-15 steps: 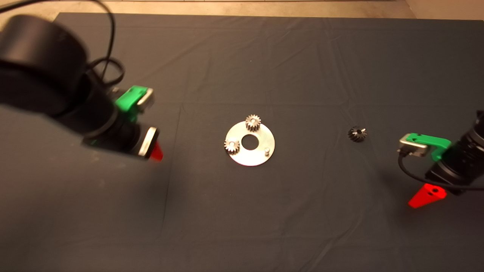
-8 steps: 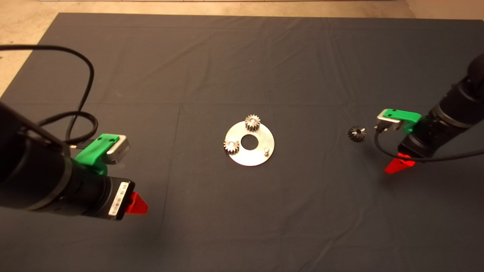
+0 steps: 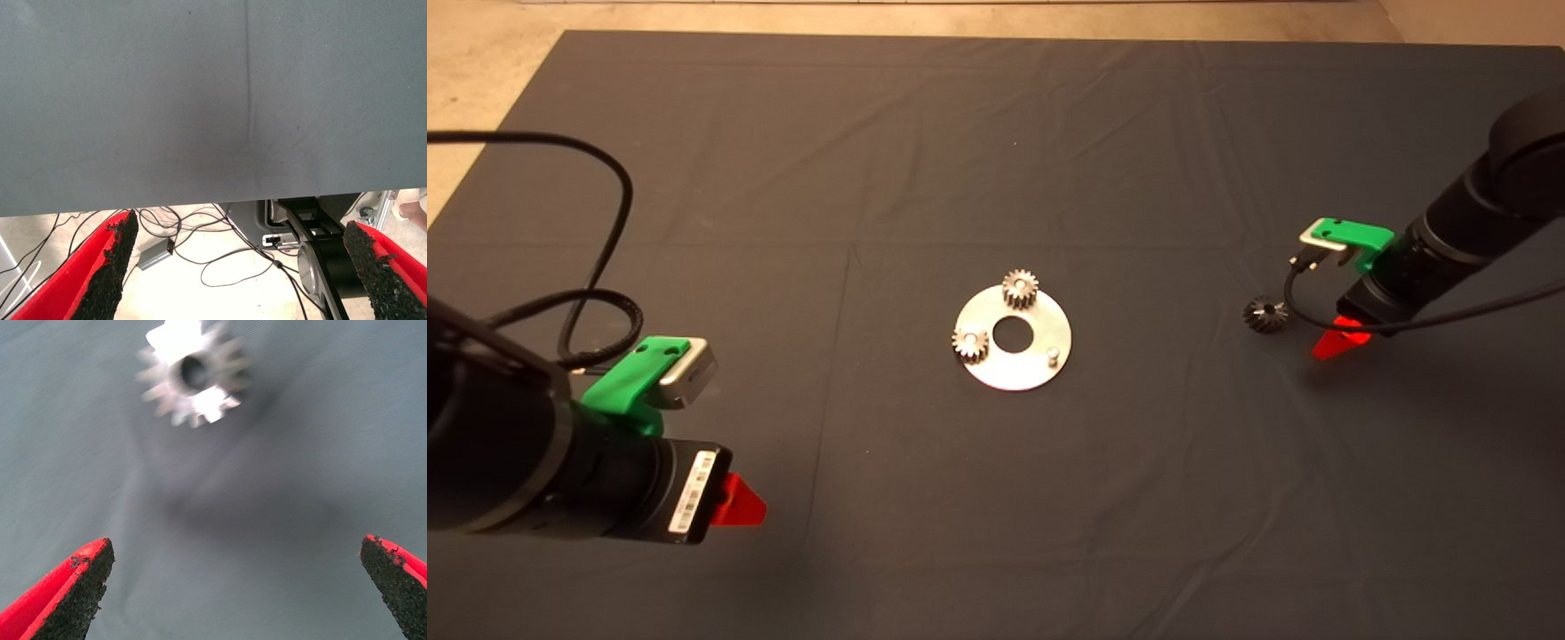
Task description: Install three planetary gears onto the carrier pins
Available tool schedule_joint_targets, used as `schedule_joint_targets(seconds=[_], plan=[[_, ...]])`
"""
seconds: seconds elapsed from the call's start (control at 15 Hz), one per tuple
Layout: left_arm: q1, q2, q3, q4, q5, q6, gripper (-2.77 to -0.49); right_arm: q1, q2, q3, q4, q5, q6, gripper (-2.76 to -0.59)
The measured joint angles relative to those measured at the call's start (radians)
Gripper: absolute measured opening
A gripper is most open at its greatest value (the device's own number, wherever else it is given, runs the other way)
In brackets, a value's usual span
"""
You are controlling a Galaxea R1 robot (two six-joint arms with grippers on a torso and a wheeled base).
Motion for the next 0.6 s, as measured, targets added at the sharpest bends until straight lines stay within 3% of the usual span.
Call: schedule_joint_targets(seconds=[0.6], plan=[[0.0, 0.001, 0.007, -0.003, 0.0, -0.011, -1.09, -0.001, 0.071, -0.145, -0.009, -0.001, 0.006, -0.61]])
